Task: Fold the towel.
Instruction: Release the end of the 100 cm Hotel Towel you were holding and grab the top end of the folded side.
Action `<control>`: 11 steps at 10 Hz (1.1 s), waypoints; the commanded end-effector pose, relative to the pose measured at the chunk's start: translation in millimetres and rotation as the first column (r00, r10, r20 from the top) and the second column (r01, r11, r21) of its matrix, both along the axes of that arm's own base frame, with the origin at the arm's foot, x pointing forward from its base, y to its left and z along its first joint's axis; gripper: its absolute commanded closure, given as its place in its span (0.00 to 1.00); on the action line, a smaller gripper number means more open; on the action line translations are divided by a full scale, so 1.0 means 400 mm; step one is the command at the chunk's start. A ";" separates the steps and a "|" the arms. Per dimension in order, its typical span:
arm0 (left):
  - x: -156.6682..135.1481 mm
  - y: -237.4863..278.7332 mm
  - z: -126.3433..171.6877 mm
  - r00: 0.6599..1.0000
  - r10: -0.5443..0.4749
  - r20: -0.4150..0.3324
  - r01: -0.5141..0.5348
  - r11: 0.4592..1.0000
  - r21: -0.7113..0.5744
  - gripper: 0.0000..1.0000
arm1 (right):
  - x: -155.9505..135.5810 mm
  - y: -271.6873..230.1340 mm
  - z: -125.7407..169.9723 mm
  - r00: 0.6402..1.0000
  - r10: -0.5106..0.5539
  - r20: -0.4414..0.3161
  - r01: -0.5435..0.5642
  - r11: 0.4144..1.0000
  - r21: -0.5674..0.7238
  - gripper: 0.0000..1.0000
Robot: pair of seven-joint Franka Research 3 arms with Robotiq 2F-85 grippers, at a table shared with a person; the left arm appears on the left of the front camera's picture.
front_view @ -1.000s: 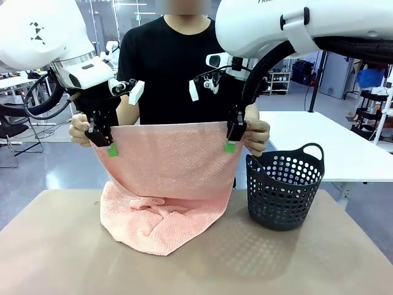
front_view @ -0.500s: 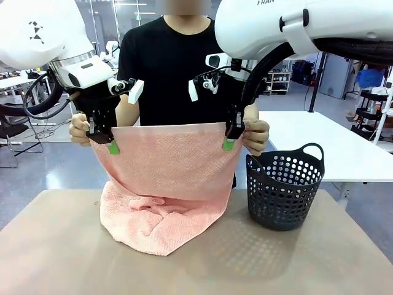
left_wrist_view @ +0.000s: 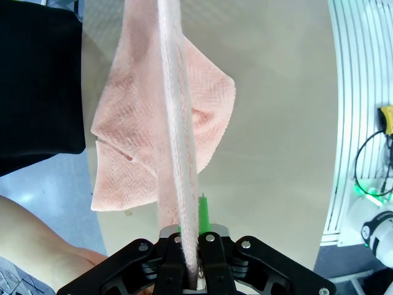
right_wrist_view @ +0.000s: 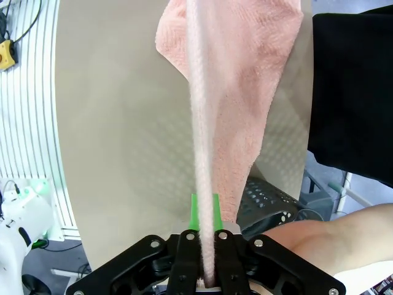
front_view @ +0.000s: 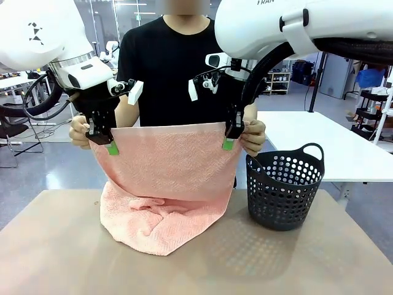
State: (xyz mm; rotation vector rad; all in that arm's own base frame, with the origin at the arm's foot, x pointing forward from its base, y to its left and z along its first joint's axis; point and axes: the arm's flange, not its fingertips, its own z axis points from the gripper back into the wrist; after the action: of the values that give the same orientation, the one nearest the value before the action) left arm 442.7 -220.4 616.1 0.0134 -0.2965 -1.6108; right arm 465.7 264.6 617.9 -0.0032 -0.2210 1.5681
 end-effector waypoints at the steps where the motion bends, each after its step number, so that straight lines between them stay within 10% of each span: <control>1: 0.003 -0.001 0.004 1.000 0.000 0.001 0.000 1.000 -0.001 1.00 | -0.001 0.000 -0.001 1.000 0.002 -0.002 -0.002 1.000 -0.002 1.00; 11: 0.003 -0.001 0.004 1.000 0.000 0.001 0.000 1.000 -0.001 1.00 | -0.001 0.000 -0.001 1.000 0.002 -0.002 -0.002 1.000 -0.002 1.00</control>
State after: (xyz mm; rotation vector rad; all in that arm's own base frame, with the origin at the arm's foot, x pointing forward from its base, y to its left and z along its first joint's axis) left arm 442.8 -220.4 616.1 0.0133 -0.2964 -1.6109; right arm 465.7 264.6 617.9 -0.0032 -0.2208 1.5681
